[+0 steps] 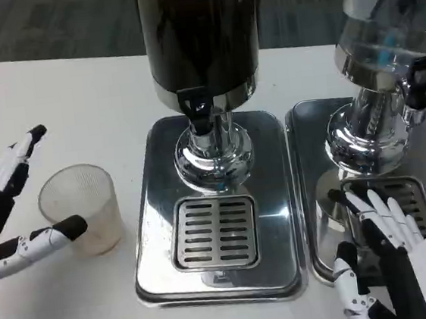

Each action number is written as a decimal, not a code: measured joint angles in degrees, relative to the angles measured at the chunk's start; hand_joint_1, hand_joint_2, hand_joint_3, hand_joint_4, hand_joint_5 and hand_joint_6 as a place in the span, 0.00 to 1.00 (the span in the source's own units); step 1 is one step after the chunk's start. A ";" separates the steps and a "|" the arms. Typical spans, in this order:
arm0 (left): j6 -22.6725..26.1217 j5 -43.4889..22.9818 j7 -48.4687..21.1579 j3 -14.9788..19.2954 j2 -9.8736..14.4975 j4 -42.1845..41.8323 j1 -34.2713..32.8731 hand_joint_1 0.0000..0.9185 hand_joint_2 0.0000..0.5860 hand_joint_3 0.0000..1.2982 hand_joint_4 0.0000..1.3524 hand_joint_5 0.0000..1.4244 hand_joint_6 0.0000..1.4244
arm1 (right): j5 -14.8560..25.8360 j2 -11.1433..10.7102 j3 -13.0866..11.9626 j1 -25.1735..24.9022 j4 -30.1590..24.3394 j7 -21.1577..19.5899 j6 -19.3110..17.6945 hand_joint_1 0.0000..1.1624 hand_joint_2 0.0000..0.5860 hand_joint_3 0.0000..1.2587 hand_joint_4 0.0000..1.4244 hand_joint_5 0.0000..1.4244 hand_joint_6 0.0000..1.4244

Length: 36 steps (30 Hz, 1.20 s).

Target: Grasp the cup under the faucet to collect the drink, then remove the cup.

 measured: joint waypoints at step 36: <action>-0.88 4.80 10.05 -11.36 4.89 17.65 -8.55 0.00 0.00 0.00 0.00 0.02 0.16 | -1.23 0.63 2.75 -1.17 1.49 -1.16 0.00 0.27 1.00 0.16 0.05 0.03 0.03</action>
